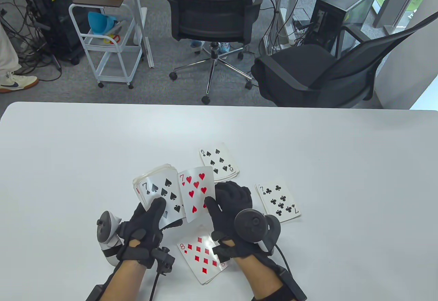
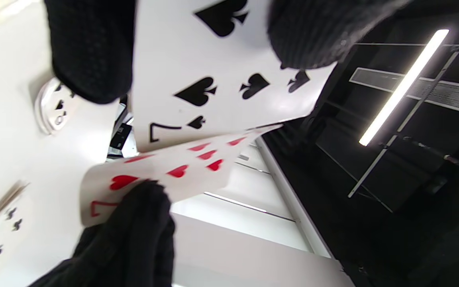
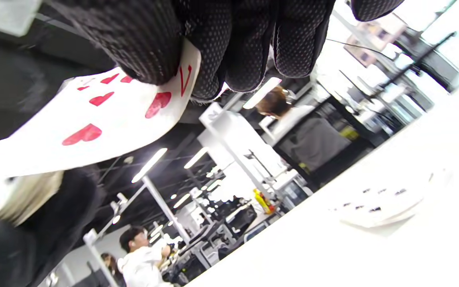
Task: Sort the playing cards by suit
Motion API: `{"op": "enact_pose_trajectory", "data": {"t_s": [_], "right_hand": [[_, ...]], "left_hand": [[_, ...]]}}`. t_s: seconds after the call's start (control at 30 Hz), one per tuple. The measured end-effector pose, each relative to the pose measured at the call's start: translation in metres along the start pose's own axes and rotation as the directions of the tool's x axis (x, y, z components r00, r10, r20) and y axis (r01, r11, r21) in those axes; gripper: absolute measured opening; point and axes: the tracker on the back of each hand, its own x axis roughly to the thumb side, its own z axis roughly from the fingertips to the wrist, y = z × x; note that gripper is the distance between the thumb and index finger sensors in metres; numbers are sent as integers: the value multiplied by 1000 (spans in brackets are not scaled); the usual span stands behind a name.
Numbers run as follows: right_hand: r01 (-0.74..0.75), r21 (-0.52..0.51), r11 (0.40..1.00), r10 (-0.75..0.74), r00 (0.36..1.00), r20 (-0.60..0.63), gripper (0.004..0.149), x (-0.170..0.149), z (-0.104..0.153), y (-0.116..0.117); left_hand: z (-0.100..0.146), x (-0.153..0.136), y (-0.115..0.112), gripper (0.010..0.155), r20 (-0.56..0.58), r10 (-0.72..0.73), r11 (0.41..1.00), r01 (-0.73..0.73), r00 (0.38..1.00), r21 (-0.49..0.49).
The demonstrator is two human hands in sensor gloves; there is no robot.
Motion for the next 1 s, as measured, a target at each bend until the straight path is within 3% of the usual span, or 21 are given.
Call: {"op": "enact_pose_trajectory", "data": {"t_s": [0.1,0.2,0.27,0.47,0.67,0.8,0.93,1.0], "right_hand": [[-9,27,1000,11,999,-48,38,-10,-6,3],[-94,168,981,108,991,-76,38,-8,-16,19],[-164,281,946,191,979,-71,38,-1,-24,35],[-328,466,822,381,925,-21,39,25,-57,85],[-484,516,707,544,838,41,39,35,-66,136],[-679,476,559,722,681,123,40,29,-61,155],[-699,371,612,707,693,140,42,25,-57,137],[-634,353,688,645,757,104,41,19,-54,112]], "left_hand": [[0,7,0,55,39,35,999,-35,999,0],[-1,13,0,54,71,47,999,-47,996,-6],[-1,13,0,54,72,55,998,-55,996,-9],[0,18,2,55,87,82,997,-81,993,-13],[0,21,10,54,99,95,995,-97,991,16],[-1,20,9,54,93,94,995,-95,991,13],[-1,15,3,54,78,75,997,-75,994,-6],[0,14,1,55,74,70,998,-69,995,-9]]}}
